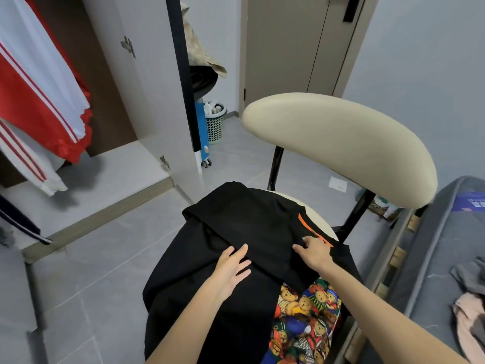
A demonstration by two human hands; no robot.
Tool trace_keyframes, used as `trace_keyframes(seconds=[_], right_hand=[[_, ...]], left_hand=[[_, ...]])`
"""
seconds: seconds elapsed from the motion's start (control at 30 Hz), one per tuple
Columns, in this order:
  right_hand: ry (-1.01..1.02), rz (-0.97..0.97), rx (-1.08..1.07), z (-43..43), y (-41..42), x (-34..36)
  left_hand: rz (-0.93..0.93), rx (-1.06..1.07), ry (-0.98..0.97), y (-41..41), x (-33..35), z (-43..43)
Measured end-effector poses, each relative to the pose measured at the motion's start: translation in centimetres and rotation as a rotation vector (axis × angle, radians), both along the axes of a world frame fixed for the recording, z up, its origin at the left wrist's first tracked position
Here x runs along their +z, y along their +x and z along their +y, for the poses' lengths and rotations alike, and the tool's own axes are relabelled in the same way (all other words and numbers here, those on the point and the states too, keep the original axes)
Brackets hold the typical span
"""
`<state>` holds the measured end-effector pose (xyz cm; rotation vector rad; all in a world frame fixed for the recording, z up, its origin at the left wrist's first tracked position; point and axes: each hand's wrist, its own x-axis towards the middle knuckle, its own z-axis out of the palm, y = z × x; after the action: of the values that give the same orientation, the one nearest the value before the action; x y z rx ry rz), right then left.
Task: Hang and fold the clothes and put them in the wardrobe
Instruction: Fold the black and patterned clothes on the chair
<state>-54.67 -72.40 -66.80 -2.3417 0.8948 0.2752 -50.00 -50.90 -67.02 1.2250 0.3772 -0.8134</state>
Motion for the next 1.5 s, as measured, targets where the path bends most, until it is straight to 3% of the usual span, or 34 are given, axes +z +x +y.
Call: trace_keyframes(seconds=[0.1, 0.17, 0.23, 0.37, 0.53, 0.6, 0.67, 0.77, 0.9, 1.07, 1.13, 1.3, 1.4, 1.5], right_hand=[[0.122, -0.268, -0.001, 0.2, -0.5, 1.6], [0.067, -0.37, -0.02, -0.3, -1.1, 3.1], [0.009, -0.36, -0.052, -1.5, -2.3, 3.6], [0.017, -0.058, -0.007, -3.5, -6.3, 1.9], [-0.11, -0.237, -0.287, -6.3, -10.1, -0.2], [-0.064, -0.064, -0.277, -7.6, -11.0, -0.9], [0.022, 0.107, -0.209, -8.1, -11.7, -1.9], [0.145, 0.065, -0.219, -8.3, -12.2, -3.7], [0.127, 0.035, -0.164, -8.6, -11.7, -4.3], [0.114, -0.193, -0.055, -10.0, -10.8, 0.0], [0.207, -0.306, -0.032, -10.5, -10.1, 2.7], [0.432, -0.427, 0.077, -10.6, -8.5, 7.7], [0.583, -0.371, 0.156, -10.2, -8.9, 8.3], [0.644, -0.327, 0.235, -10.1, -9.6, 8.4]], left_hand=[[-0.013, 0.026, -0.008, 0.0, 0.1, -1.3], [-0.034, 0.02, -0.02, 0.0, 0.3, -2.4], [-0.029, -0.03, 0.009, -0.5, 1.0, -3.6], [-0.08, -0.169, 0.314, -3.2, 1.4, -5.3], [-0.294, 0.072, 0.698, -5.8, 1.0, -5.9], [-0.444, -0.034, 0.697, -6.3, 0.9, -6.6], [-0.637, -0.289, 0.675, -6.8, 0.6, -7.4], [-0.822, -0.611, 0.607, -7.7, 0.5, -9.2], [-0.845, -0.822, 0.563, -8.4, 0.3, -10.9], [-0.84, -0.867, 0.594, -7.7, 0.1, -11.2], [-0.832, -0.842, 0.578, -7.6, 0.1, -11.4], [-0.943, -0.555, 0.423, -7.8, 1.8, -12.6], [-1.141, -0.473, 0.474, -6.6, 3.5, -12.7], [-1.428, -0.723, 0.642, -5.3, 5.4, -12.9]])
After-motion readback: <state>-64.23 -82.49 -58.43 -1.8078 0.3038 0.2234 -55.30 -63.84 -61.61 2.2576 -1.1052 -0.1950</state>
